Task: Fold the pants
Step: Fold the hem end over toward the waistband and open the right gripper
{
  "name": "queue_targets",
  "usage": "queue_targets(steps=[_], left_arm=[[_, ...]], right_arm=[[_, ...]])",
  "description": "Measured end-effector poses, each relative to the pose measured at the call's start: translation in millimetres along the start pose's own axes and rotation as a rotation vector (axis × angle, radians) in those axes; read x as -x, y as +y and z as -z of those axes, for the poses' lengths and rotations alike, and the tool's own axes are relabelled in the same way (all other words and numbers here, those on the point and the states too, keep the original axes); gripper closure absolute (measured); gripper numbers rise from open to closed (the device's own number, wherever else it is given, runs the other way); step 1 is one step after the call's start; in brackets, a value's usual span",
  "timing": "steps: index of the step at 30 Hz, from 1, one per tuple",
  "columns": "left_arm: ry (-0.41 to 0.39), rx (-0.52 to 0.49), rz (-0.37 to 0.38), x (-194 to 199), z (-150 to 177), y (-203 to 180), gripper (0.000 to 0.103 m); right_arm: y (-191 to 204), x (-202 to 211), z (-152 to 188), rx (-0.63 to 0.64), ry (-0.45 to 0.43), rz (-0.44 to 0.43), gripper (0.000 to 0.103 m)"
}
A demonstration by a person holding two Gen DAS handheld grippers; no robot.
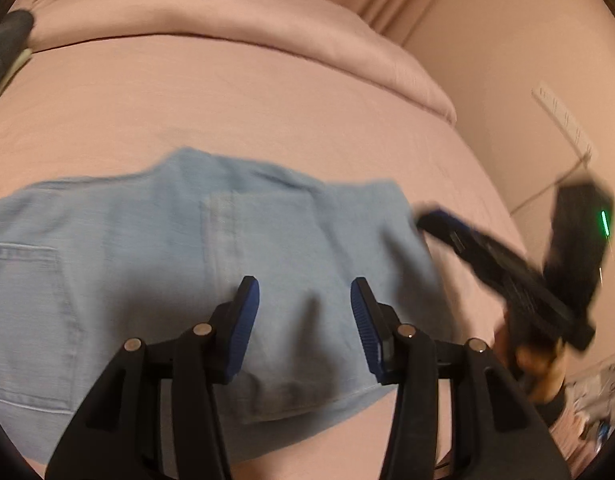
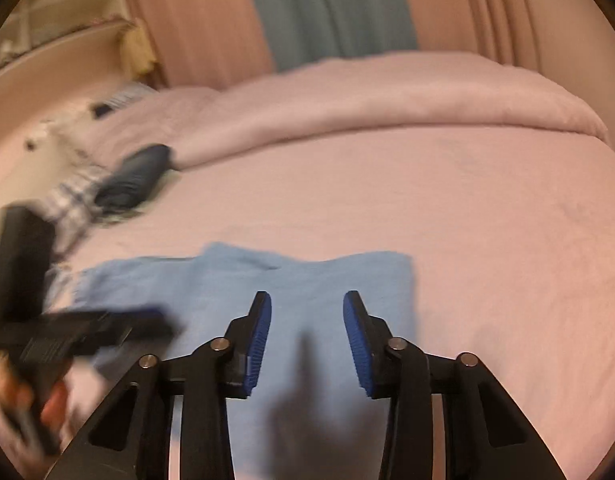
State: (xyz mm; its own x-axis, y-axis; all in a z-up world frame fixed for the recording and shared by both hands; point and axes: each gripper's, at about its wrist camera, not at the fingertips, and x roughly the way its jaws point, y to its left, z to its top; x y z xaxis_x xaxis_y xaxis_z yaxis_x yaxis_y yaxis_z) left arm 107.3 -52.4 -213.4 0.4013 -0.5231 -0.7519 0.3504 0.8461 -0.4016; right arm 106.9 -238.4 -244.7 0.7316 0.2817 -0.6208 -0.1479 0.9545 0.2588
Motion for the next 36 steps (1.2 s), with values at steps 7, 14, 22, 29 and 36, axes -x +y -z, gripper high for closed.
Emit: queue_targets(steps=[7, 14, 22, 29, 36], left_arm=[[0.039, -0.129, -0.135, -31, 23, -13, 0.044], [0.041, -0.203, -0.178, -39, 23, -23, 0.032], [0.041, -0.203, -0.173, -33, 20, -26, 0.029], [0.042, -0.182, -0.146, -28, 22, -27, 0.024], [-0.065, -0.008, -0.087, 24, 20, 17, 0.025]], right_arm=[[-6, -57, 12, 0.03, 0.178, 0.112, 0.068], [-18, -33, 12, -0.028, 0.133, 0.061, 0.068], [5, 30, 50, 0.0, 0.057, 0.025, 0.068], [25, 18, 91, 0.098, 0.115, 0.125, 0.068], [40, 34, 87, 0.077, 0.097, 0.226, 0.068]])
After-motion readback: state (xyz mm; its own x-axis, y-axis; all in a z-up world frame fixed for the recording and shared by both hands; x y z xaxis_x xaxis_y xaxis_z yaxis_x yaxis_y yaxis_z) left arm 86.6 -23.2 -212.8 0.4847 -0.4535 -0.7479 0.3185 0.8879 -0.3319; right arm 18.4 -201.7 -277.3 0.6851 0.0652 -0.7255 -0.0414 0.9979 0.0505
